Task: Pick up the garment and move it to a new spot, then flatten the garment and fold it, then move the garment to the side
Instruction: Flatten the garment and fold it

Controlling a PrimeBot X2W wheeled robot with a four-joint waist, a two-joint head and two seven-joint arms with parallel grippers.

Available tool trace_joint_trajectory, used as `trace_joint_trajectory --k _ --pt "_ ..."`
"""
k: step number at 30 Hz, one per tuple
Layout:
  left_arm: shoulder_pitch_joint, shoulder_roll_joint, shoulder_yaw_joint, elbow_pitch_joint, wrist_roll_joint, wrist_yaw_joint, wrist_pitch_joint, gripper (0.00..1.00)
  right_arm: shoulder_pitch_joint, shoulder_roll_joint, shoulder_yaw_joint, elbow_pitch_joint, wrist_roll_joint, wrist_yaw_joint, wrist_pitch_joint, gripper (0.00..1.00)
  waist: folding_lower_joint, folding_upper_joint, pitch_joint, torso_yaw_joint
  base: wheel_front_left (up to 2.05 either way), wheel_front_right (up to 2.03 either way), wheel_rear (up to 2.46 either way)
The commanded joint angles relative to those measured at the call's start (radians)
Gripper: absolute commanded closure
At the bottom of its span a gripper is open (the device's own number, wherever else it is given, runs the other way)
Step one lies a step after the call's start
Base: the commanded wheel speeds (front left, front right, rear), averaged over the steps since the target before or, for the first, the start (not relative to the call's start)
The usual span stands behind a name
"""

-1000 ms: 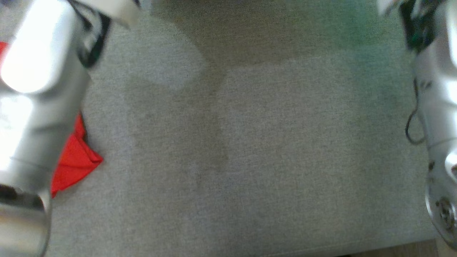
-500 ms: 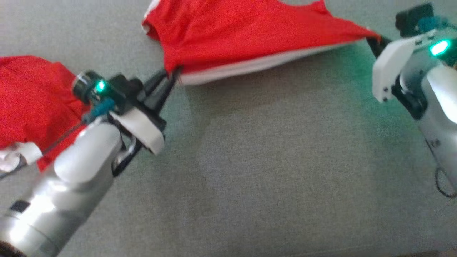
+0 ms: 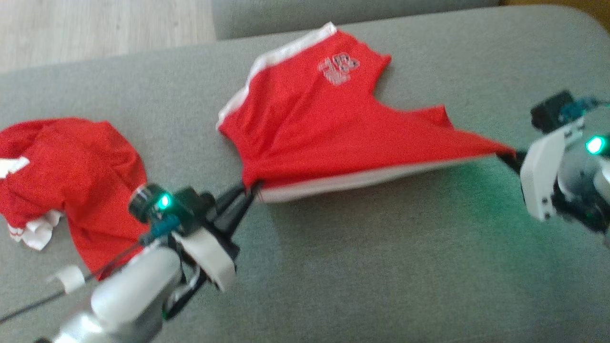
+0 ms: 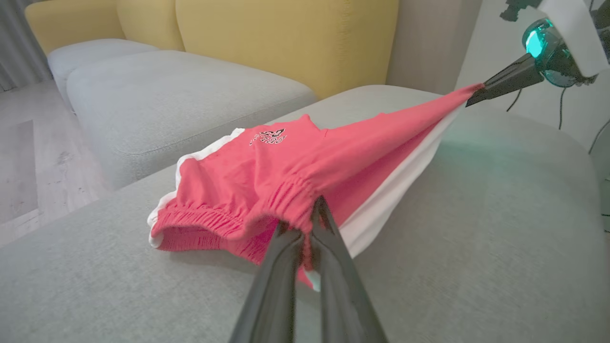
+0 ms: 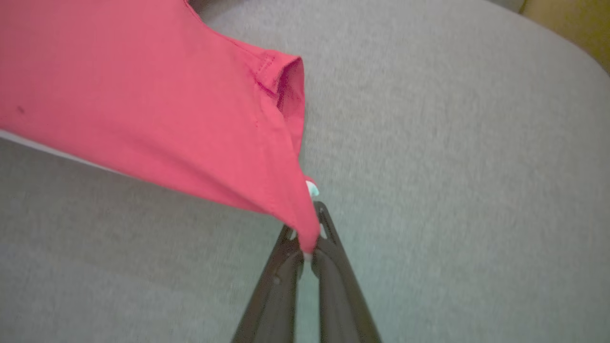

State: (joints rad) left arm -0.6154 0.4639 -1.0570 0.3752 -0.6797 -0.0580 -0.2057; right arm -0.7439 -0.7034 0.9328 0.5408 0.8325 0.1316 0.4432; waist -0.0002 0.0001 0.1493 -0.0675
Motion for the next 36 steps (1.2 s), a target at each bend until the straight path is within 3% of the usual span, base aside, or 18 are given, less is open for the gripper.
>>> trace_joint_trajectory --k 1,7,12,18,28,36 --pt "-0.004 0.053 0.033 -0.046 -0.007 0.022 0.005 1.00 0.033 -0.068 0.003 -0.031 0.017 -0.001 0.021 1.00 0.0002 -0.0001 -0.038 -0.019 0.00 0.00 0.00" --pt "0.093 0.095 0.015 -0.196 -0.024 0.081 0.039 1.00 0.113 -0.153 0.006 -0.122 0.066 -0.001 0.076 1.00 0.0002 -0.0001 -0.083 -0.036 0.00 0.00 0.00" --pt "0.156 0.129 0.015 -0.341 -0.034 0.148 0.062 1.00 0.182 -0.214 -0.059 -0.211 0.096 -0.001 0.094 1.00 0.0002 -0.0001 -0.090 -0.040 0.00 0.00 0.00" --pt "0.144 0.146 0.038 -0.410 -0.029 0.190 0.072 1.00 0.191 -0.213 -0.170 -0.267 0.031 -0.001 0.049 1.00 0.0002 -0.0001 -0.061 -0.025 0.00 0.00 0.00" --pt "0.038 0.140 0.084 -0.395 -0.026 0.181 0.081 1.00 0.106 -0.124 -0.310 -0.289 -0.111 -0.001 0.064 1.00 0.0002 -0.0001 0.050 0.059 0.00 0.00 0.00" --pt "-0.049 0.094 0.089 -0.327 -0.020 0.141 0.081 1.00 -0.036 -0.071 -0.308 -0.244 -0.200 -0.001 0.091 1.00 0.0002 -0.0001 0.149 0.143 0.00 0.00 0.00"
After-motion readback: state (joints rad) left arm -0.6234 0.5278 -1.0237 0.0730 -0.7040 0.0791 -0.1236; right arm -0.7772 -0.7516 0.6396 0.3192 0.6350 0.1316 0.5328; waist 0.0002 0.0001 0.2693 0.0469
